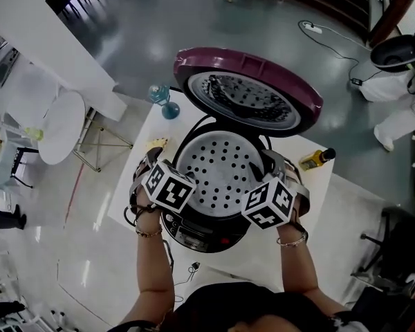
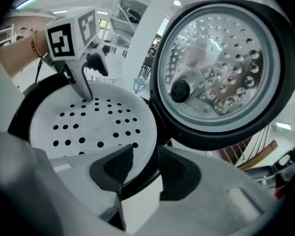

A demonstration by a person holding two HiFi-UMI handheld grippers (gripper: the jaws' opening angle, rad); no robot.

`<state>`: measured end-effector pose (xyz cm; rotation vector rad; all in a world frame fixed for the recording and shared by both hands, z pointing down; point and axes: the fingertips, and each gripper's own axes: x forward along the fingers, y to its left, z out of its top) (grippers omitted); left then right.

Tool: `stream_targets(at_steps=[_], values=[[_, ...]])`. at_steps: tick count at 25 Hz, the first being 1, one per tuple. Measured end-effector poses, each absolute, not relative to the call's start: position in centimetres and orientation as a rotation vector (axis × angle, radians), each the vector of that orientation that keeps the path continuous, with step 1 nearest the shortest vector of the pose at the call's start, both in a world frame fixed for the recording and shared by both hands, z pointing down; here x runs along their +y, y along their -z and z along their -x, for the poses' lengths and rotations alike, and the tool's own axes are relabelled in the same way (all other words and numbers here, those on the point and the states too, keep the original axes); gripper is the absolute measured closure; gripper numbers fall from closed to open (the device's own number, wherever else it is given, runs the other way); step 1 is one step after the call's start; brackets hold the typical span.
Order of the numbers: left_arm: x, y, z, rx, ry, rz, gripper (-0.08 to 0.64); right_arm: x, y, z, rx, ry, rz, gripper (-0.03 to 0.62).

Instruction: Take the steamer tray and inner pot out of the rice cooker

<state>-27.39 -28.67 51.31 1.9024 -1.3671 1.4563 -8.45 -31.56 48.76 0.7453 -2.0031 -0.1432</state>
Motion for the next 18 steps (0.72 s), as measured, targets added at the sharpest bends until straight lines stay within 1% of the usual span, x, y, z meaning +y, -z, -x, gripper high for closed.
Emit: stream_targets(at_steps=[1, 2, 6, 7, 8, 11, 12, 15, 18], values=[[-28.7, -51.1, 27.3, -1.366, -1.435, -1.914, 0.101, -31.6, -48.3, 8.6, -2.029, 0.141, -0.759, 0.454], [-28.7, -50.9, 27.2, -1.364, -1.411, -1.925, 0.111, -31.6, -47.8, 8.6, -2.049, 0.147, -0.777, 0.468], [-28.7, -50.5, 27.2, -1.371, -1.352, -1.947, 0.132, -31.9, -45.6, 8.9, -2.120, 0.171, -0.869, 0.500], [-28.6, -50.4, 27.1, -1.368, -1.346, -1.955, 0.149, -31.8, -45.1, 9.0, -2.141, 0.168, -0.889, 0.505], [-28.5, -50.2, 26.8, -1.362, -1.336, -1.968, 0.184, -31.7, -44.7, 9.1, -2.161, 0.162, -0.904, 0.506], [-28.2, -49.7, 25.8, -1.346, -1.301, -2.008, 0.355, -31.4, -43.9, 8.9, -2.203, 0.145, -0.948, 0.509], [-28.1, -49.7, 25.6, -1.349, -1.301, -2.013, 0.381, -31.2, -43.6, 8.8, -2.213, 0.144, -0.964, 0.511], [-27.8, -49.9, 25.6, -1.357, -1.326, -2.014, 0.384, -30.6, -42.7, 8.9, -2.237, 0.163, -1.009, 0.515], [-27.3, -49.2, 25.5, -1.386, -1.317, -2.017, 0.410, -29.9, -41.7, 8.8, -2.258, 0.197, -1.050, 0.518]])
